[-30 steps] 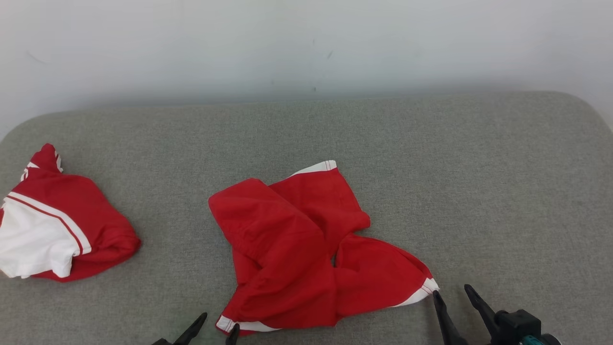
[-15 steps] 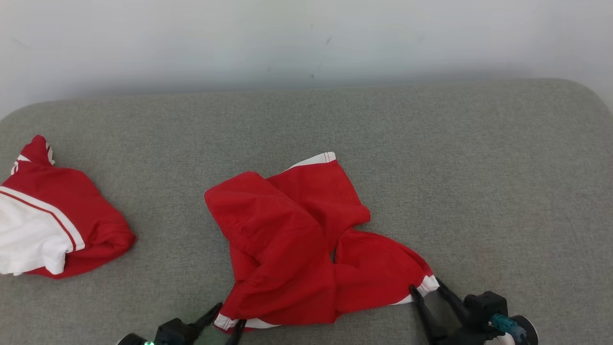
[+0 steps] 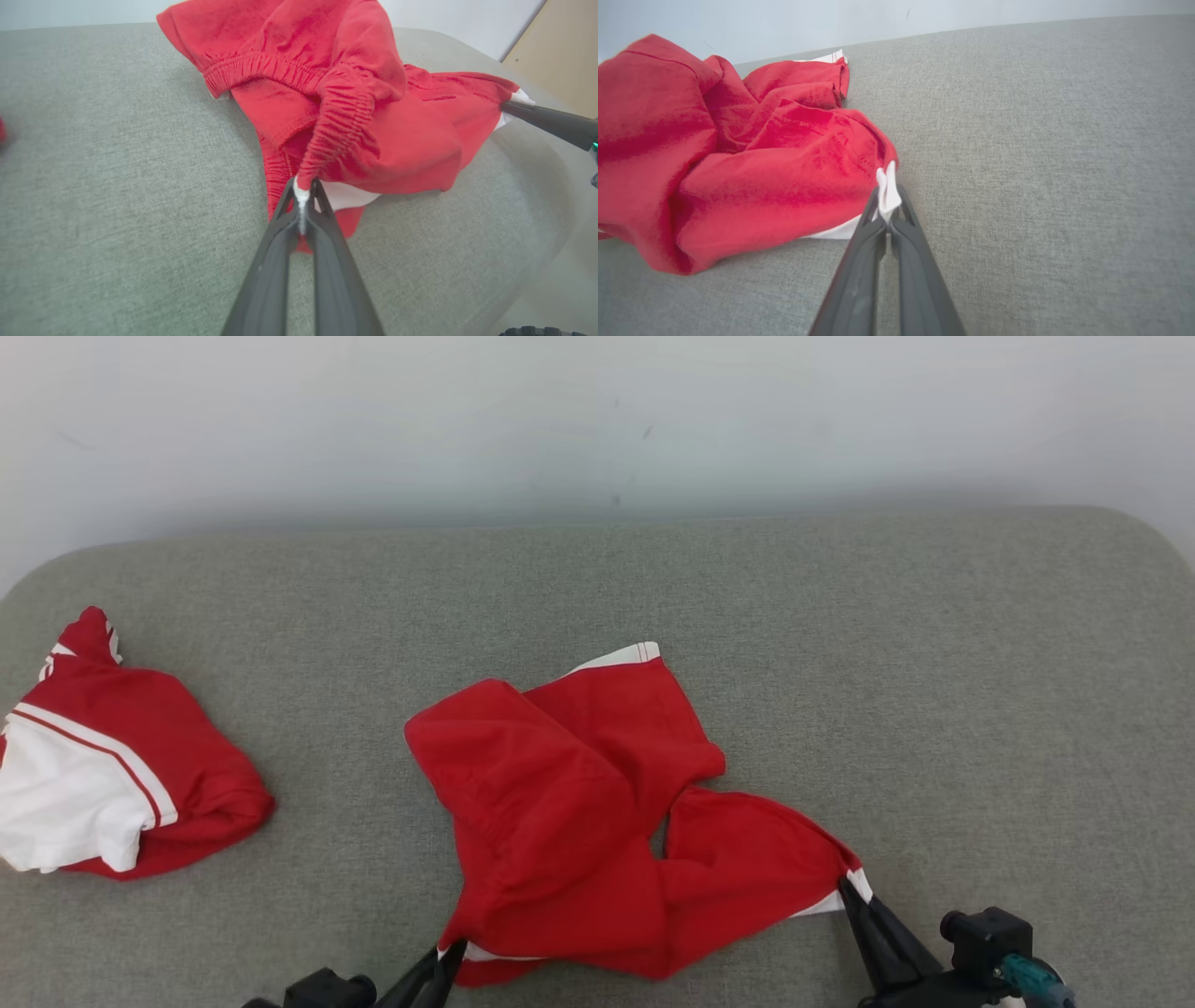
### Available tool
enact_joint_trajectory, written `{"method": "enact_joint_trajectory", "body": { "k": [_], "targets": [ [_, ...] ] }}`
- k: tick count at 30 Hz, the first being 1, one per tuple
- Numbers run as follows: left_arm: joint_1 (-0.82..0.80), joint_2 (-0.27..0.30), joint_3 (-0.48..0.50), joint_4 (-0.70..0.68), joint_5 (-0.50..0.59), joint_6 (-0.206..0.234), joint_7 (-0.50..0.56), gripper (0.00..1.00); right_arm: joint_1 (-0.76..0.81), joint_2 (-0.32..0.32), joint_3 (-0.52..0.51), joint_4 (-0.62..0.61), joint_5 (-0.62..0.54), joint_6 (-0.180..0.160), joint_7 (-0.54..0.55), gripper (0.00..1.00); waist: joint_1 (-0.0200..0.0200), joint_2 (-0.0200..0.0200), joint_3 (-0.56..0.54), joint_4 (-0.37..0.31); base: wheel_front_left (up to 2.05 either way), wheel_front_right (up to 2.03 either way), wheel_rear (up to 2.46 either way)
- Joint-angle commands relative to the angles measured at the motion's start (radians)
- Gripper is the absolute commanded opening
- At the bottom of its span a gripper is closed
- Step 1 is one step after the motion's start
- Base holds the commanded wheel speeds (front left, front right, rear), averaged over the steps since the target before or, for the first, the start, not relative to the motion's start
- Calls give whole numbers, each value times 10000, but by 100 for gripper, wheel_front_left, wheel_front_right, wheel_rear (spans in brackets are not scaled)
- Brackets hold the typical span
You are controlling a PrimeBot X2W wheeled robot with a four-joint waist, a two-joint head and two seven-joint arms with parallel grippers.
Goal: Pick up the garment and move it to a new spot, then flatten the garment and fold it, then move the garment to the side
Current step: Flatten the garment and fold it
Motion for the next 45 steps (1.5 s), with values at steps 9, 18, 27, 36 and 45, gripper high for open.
{"method": "enact_joint_trajectory", "body": {
  "k": [9, 18, 27, 36, 45],
  "targets": [
    [-1362, 613, 604, -1373, 205, 33, 241, 0, -852, -499, 102, -1235, 543, -25, 328, 0, 0, 0, 209, -159, 0, 0, 0],
    [-5568, 1139, 243, -2036, -597, -74, 1892, 0, -4058, -771, -221, -1691, 2085, -25, 1996, 0, 0, 0, 1862, -492, 0, 0, 0],
    [-10935, 1468, -162, -680, -2563, -68, 3203, 0, -9299, 105, -1213, -297, 3944, -25, 4569, 0, 0, 0, 4297, -1125, 0, 0, 0],
    [-15314, 1122, -565, 1091, -3334, -70, 3322, 0, -13904, 878, -2610, 1553, 4273, -24, 5787, 0, 0, 0, 5651, -1464, 0, 0, 0],
    [-18118, 725, -1045, 2435, -3869, -68, 2675, 0, -17013, 1354, -3890, 3546, 3373, -24, 5586, 0, 0, 0, 6246, -1541, 0, 0, 0]
  ]
}}
